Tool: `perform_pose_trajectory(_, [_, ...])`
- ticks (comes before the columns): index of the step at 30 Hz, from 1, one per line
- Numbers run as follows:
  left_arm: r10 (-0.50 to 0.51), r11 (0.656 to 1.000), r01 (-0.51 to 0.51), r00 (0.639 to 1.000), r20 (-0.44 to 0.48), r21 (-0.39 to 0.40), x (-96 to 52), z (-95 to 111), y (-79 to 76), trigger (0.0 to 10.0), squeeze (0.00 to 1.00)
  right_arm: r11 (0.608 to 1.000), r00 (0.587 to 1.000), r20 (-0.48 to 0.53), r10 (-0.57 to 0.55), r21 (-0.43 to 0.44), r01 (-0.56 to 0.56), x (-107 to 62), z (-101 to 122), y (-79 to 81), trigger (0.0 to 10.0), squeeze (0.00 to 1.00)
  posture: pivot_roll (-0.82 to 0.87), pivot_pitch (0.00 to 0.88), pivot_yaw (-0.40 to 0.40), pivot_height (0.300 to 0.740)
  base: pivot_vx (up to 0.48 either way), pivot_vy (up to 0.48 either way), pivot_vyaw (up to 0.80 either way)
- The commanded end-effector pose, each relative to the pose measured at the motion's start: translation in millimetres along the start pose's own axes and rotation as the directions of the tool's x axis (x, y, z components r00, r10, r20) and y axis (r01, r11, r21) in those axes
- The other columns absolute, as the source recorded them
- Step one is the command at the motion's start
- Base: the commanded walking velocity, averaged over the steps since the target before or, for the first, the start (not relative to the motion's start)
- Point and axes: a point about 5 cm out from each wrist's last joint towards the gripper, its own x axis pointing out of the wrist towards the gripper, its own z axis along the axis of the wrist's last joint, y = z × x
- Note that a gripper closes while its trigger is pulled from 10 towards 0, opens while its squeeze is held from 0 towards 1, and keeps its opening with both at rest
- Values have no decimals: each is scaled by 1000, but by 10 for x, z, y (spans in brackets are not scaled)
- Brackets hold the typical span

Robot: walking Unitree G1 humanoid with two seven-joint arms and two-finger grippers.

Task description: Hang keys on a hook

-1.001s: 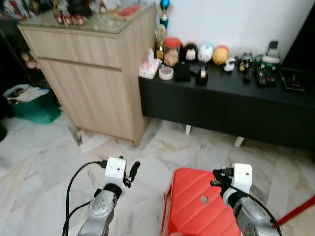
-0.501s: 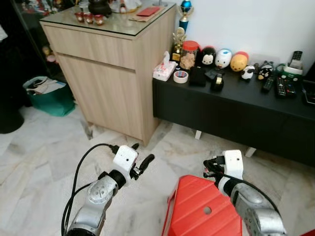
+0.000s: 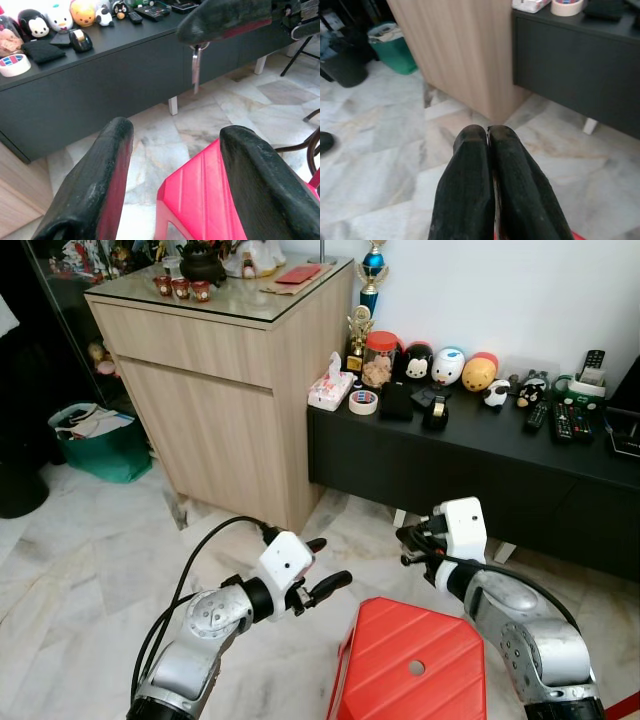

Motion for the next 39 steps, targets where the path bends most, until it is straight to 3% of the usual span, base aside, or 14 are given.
perform_pose_trajectory(1, [-25,1000,25,1000,17,-1,42,71,-37,10000,0,999,998,14,53,-3,-53,-37,84,145,10000,0,6,0,-38,740,0,0,0])
perform_pose_trajectory(11, [-14,1000,15,1000,18,-25,97,128,-68,10000,0,985,982,-92,164,-40,-168,-152,45,332,10000,0,-1,0,-37,740,0,0,0])
perform_pose_trajectory(39, [-49,998,49,999,16,-27,234,191,-134,10000,0,954,950,-132,281,-67,-292,-272,139,413,10000,0,2,0,-78,740,0,0,0])
